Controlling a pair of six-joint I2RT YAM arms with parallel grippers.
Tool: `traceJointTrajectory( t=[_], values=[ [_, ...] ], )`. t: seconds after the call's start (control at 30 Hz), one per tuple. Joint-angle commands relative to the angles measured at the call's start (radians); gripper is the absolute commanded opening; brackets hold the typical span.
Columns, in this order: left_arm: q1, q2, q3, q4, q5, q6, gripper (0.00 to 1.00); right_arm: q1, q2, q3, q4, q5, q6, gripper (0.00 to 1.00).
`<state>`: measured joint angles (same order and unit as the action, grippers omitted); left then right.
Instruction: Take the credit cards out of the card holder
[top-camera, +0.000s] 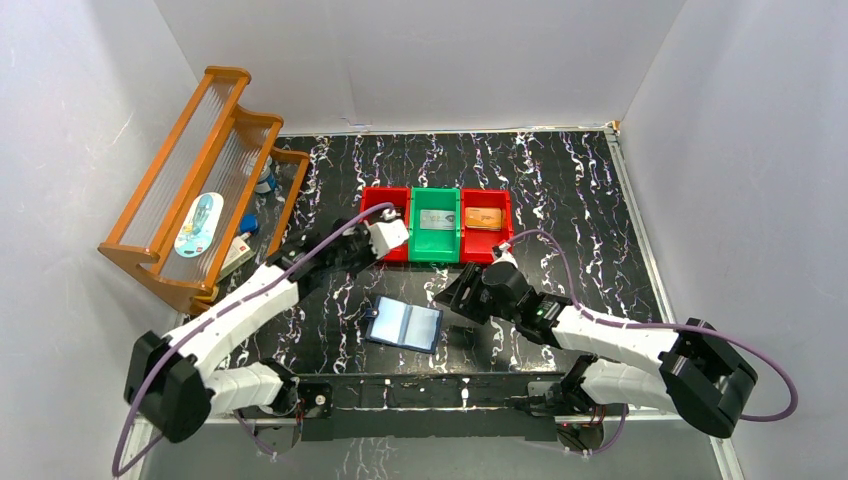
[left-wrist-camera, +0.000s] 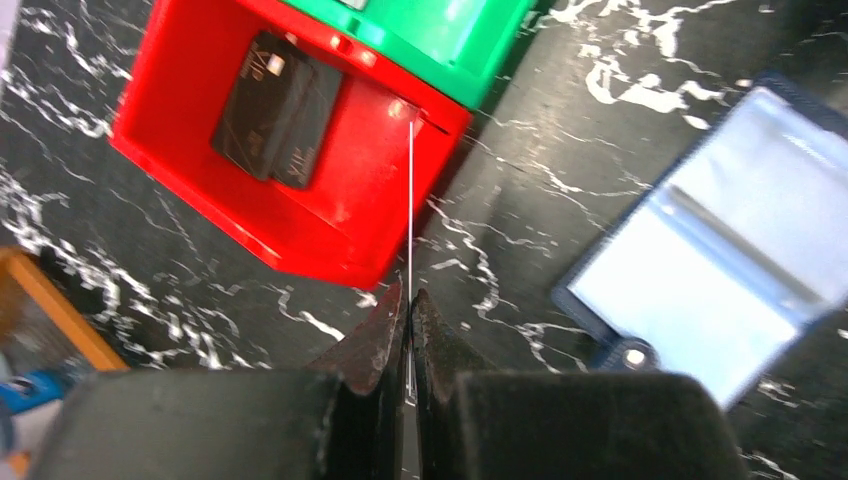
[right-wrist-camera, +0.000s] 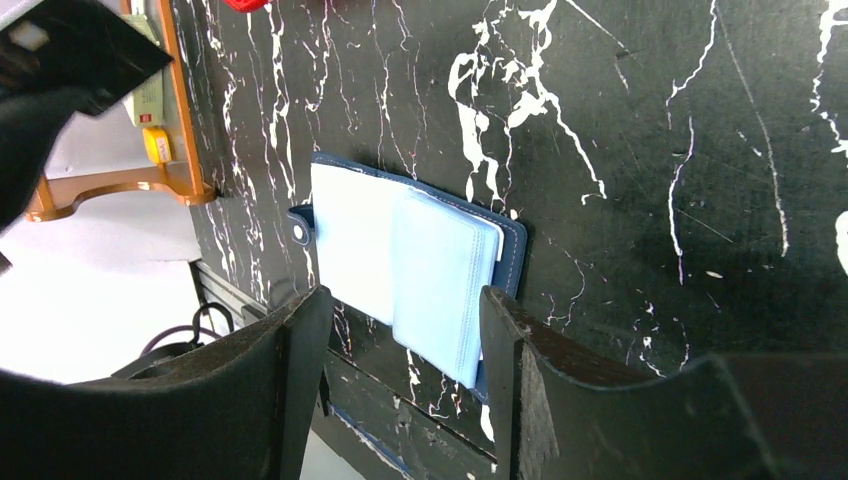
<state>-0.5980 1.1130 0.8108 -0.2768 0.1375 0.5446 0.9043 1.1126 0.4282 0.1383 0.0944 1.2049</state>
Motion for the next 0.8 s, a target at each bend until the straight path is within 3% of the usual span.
traceJointTrajectory(
  t=[0.0, 0.4, 0.6, 0.77],
  values=[
    [0.004, 0.122, 0.139, -0.032, -0.052, 0.216, 0.00, -0.002, -0.020, 0.008, 0.023, 0.040, 0.009, 0.65],
    [0.036, 0.449, 0.256, 0.231, -0.190, 0.461, 0.00, -0.005, -0.067, 0.001, -0.027, 0.092, 0.028, 0.66],
    [0.058, 0.658, 0.385, 0.317, -0.222, 0.478, 0.00, -0.007, -0.086, -0.008, -0.049, 0.115, 0.031, 0.68],
    [0.063, 0.709, 0.384, 0.355, -0.233, 0.478, 0.00, -0.009, -0.123, -0.022, -0.068, 0.135, 0.034, 0.69]
  ],
)
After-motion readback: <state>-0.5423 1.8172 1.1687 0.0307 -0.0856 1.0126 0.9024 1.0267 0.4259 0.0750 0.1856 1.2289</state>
